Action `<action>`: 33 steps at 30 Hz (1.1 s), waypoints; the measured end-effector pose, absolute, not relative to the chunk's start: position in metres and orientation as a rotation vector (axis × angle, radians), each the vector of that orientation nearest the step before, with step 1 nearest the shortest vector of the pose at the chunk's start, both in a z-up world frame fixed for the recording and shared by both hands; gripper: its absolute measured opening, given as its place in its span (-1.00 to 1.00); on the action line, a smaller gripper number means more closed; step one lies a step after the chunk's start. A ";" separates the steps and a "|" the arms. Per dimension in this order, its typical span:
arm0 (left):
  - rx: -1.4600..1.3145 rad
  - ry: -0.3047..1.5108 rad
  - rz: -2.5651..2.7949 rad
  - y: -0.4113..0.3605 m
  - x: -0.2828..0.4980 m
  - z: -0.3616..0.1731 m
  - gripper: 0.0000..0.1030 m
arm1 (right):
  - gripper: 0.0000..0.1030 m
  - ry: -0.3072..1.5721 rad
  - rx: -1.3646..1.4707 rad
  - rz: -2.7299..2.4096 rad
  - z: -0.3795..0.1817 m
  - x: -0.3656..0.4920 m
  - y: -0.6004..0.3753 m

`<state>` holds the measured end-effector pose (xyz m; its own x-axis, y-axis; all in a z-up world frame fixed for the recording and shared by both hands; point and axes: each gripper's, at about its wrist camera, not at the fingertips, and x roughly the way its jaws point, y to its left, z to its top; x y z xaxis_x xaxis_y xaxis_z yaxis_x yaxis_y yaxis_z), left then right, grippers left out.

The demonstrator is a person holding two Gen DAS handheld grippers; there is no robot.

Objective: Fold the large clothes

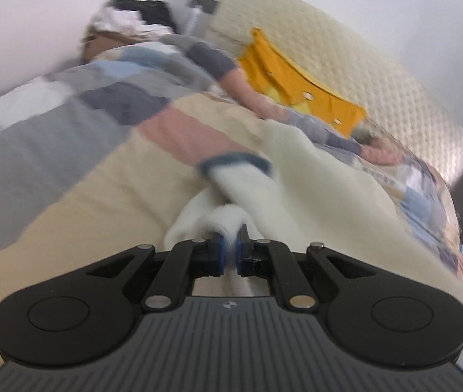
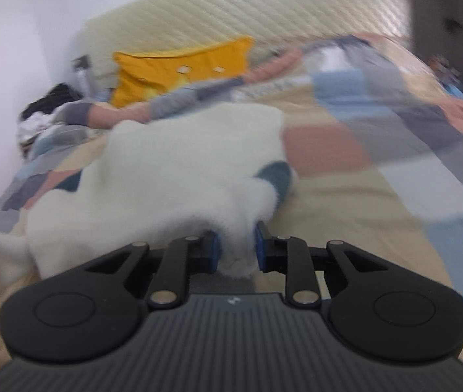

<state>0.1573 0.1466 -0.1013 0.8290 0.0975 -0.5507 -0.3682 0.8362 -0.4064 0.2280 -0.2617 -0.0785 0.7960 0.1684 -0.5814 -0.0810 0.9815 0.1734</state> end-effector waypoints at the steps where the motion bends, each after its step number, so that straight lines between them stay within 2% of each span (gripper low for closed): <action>1: -0.537 0.542 0.280 0.153 0.148 -0.100 -0.85 | -0.52 0.655 0.170 0.116 -0.081 0.223 -0.266; 7: -0.578 0.576 0.396 0.172 0.133 -0.112 -0.85 | -0.51 0.794 0.337 0.042 -0.118 0.210 -0.275; 18: -0.546 0.745 0.519 0.183 0.180 -0.170 -0.80 | -0.35 0.891 0.217 -0.044 -0.170 0.234 -0.266; 24: -0.580 0.722 0.515 0.184 0.175 -0.162 -0.72 | -0.29 0.905 0.265 -0.032 -0.171 0.234 -0.272; 27: -0.636 0.676 0.492 0.184 0.161 -0.151 -0.34 | -0.26 0.890 0.250 -0.027 -0.163 0.224 -0.271; 28: -0.632 0.659 0.493 0.182 0.157 -0.147 -0.07 | -0.26 0.884 0.252 -0.032 -0.161 0.221 -0.271; 31: -0.610 0.598 0.444 0.174 0.143 -0.129 0.01 | -0.24 0.886 0.283 -0.042 -0.156 0.216 -0.274; 33: -0.586 0.564 0.406 0.165 0.137 -0.118 0.07 | -0.08 0.897 0.325 -0.014 -0.152 0.212 -0.278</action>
